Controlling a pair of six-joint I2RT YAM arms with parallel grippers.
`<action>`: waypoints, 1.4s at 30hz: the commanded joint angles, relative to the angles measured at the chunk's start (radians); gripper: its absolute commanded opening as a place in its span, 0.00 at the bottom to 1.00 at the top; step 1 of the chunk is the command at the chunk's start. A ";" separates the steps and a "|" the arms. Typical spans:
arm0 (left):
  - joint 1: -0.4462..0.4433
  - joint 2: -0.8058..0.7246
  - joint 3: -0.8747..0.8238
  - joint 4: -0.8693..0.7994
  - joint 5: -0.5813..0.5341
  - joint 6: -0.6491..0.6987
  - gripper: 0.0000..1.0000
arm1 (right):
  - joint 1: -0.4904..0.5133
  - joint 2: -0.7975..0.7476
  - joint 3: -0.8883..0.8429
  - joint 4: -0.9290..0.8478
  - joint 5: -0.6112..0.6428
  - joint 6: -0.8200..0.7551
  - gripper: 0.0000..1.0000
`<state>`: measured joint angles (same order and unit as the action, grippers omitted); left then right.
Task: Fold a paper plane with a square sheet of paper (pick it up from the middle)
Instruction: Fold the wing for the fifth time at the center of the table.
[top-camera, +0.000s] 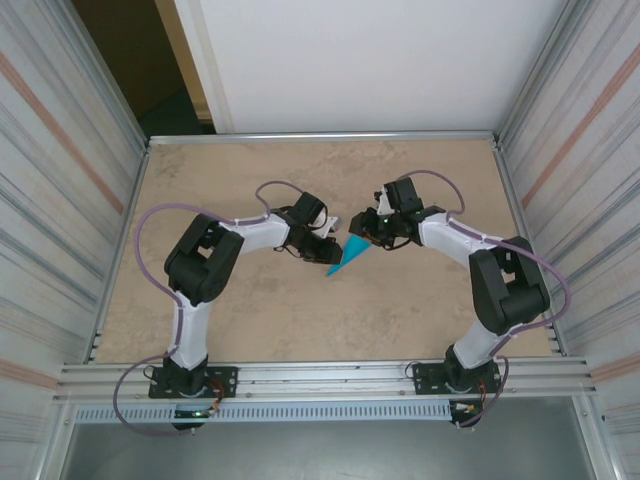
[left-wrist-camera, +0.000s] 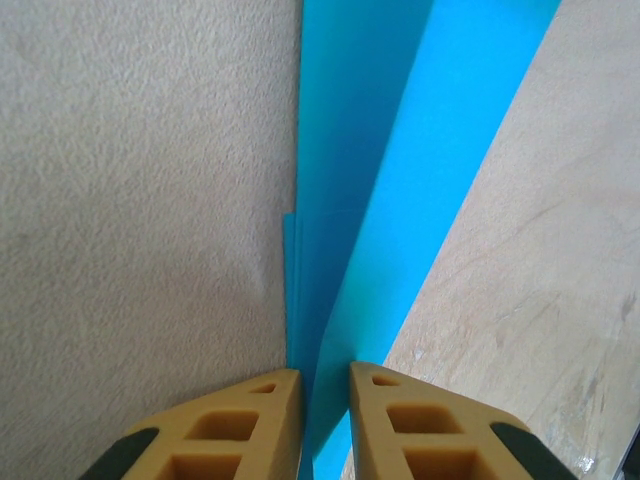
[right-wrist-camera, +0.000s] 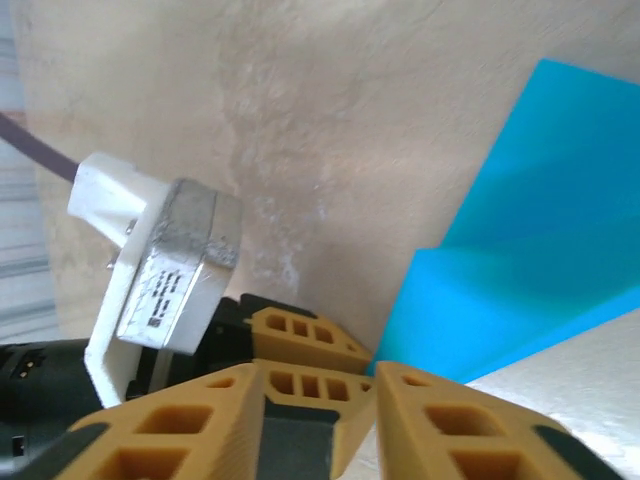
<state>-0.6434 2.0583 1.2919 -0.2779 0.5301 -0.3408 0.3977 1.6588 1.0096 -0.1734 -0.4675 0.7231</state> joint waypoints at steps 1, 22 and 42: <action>-0.013 0.102 -0.034 -0.084 -0.126 -0.001 0.22 | 0.018 0.043 0.007 0.026 -0.022 -0.014 0.25; -0.015 0.101 -0.042 -0.083 -0.127 -0.007 0.22 | 0.010 0.195 0.001 0.064 -0.020 0.026 0.13; -0.016 0.106 -0.038 -0.086 -0.126 -0.007 0.21 | 0.002 0.238 0.001 0.055 -0.018 0.018 0.12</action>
<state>-0.6434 2.0602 1.2942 -0.2825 0.5293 -0.3447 0.4053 1.8736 1.0096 -0.1047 -0.4770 0.7319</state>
